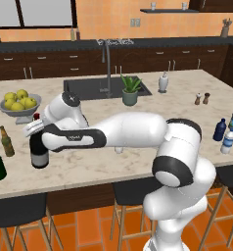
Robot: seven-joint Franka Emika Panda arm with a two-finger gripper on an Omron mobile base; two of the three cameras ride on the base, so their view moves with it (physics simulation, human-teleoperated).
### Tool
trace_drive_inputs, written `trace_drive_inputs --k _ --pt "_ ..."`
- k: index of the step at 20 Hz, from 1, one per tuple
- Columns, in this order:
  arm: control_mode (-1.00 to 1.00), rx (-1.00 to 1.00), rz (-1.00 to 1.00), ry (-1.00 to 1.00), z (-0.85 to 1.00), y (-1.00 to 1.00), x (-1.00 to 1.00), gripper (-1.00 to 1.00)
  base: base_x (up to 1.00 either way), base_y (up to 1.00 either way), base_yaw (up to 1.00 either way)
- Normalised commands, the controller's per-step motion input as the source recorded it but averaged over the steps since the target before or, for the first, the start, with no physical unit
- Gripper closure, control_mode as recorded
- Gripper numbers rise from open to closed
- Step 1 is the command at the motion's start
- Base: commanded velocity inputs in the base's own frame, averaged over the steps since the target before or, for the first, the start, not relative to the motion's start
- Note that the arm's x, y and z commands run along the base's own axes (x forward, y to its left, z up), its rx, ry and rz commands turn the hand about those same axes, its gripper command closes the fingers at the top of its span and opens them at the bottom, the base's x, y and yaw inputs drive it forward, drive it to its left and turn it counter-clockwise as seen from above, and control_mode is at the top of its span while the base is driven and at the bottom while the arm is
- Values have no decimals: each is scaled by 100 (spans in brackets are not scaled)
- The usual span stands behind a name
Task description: Move the plastic bottles in the middle to the plastics group, and the glass bottles in the middle to the glass group.
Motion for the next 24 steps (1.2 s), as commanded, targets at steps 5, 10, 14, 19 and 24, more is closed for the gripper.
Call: trace_drive_inputs --k 5,10,14,19,24 --pt "-100 0 1 -4 0 24 0 100 0 0 0" --pt "-100 0 0 -5 0 22 0 100 0 0 0" --pt "-100 0 2 0 0 22 0 100 0 0 0" --pt "-100 0 2 0 0 22 0 100 0 0 0" --pt "-100 0 0 0 -13 12 0 100 0 0 0"
